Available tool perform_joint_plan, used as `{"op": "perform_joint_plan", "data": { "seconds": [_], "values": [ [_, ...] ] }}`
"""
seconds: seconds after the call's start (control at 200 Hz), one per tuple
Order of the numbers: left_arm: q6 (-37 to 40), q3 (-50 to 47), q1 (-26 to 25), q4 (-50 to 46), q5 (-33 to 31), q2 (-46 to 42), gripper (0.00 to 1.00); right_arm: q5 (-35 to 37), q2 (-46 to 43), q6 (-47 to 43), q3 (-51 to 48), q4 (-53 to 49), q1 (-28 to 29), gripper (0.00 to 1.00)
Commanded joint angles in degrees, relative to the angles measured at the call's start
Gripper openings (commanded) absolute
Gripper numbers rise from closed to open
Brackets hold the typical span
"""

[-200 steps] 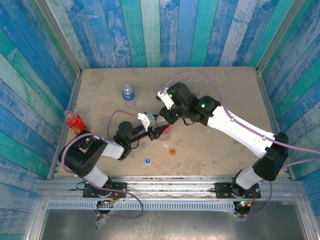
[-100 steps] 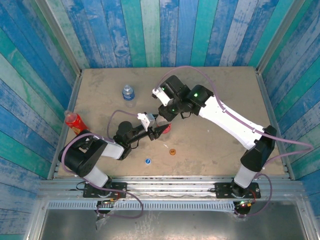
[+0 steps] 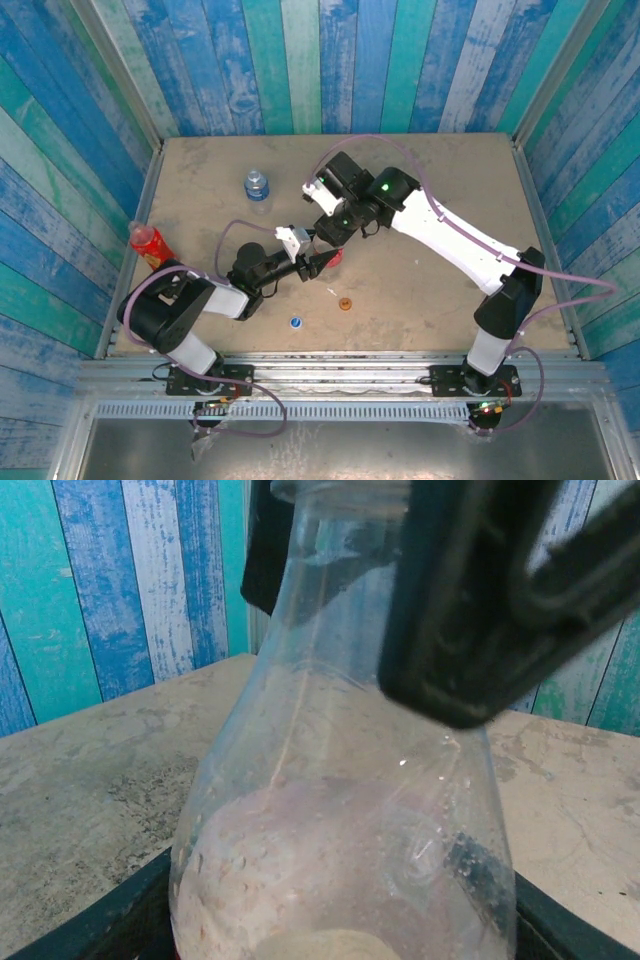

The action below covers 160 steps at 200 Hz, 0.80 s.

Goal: Screw on the bottle caps

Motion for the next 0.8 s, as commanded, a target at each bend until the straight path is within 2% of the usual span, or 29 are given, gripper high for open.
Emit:
{"op": "perform_joint_plan", "data": {
  "seconds": [0.0,0.33,0.486,0.611,0.796],
  "values": [
    [0.55,0.01,-0.32,-1.46,0.89,1.95,0.64,-0.08,-2.34,0.69,-1.05,-0.24,-0.15,0.61],
    [0.67,0.28,-0.32,-2.11,0.62,1.99,0.64,-1.81,-8.62,0.53,-5.55,5.26,-0.14,0.74],
    [0.54,0.26,-0.32,-2.19,0.6,1.8,0.64,-1.97,-12.7,-0.47,-8.44,8.27,-0.14,0.74],
    [0.66,0.38,-0.32,-2.5,0.62,1.67,0.64,-1.59,-18.57,0.35,-14.71,15.95,-0.14,0.71],
    [0.8,0.59,-0.32,-3.21,0.67,1.25,0.64,0.11,-26.63,2.35,-28.7,33.18,-0.27,0.69]
  ]
}}
